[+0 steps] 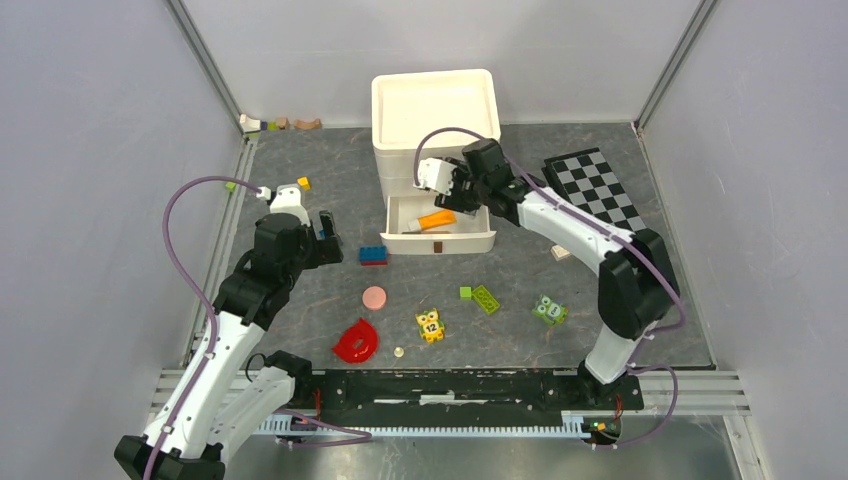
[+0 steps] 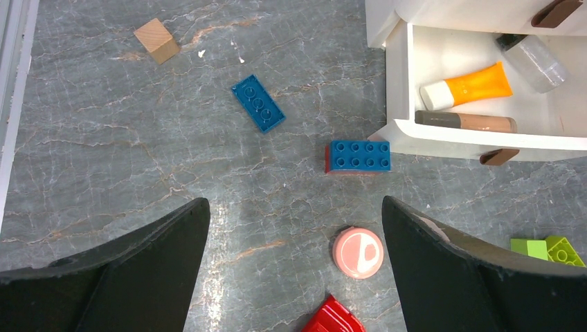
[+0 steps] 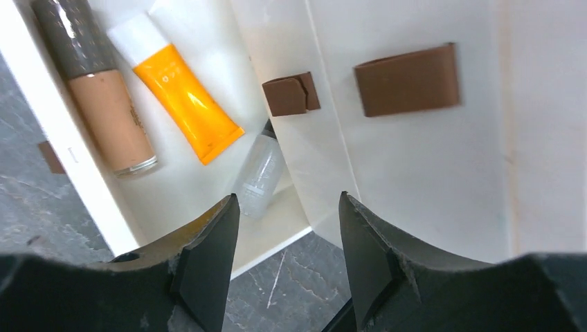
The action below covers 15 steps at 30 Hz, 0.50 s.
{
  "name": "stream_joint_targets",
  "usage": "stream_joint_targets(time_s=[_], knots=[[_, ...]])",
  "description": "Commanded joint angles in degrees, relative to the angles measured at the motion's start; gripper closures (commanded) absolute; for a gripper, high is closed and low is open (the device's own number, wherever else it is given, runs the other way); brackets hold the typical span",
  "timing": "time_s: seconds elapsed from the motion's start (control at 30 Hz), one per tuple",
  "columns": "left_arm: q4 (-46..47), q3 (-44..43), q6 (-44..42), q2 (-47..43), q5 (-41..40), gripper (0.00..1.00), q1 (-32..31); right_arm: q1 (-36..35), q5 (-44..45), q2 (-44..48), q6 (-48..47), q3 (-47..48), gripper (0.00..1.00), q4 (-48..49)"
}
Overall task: Organize the makeup
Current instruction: Place the makeup in the drawer.
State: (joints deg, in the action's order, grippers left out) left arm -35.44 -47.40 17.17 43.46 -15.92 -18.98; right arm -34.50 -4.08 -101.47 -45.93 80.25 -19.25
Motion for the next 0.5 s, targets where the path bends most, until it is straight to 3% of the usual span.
stream_joint_targets(time_s=[0.0, 0.3, 0.47], knots=[[1.87, 0.29, -1.61, -0.25, 0.74, 0.0, 0.29, -0.34, -2.56, 6.99, 4.36, -3.88, 0.39, 5.16], [1.87, 0.27, -1.53, 0.2, 0.99, 0.0, 0.26, -0.39, 2.19, 23.77, 17.18, -21.85, 0.39, 24.21], [1.87, 0.28, -1.52, 0.35, 0.89, 0.0, 0.26, -0.27, 14.54, 31.34, 28.0, -28.89, 0.36, 30.1]])
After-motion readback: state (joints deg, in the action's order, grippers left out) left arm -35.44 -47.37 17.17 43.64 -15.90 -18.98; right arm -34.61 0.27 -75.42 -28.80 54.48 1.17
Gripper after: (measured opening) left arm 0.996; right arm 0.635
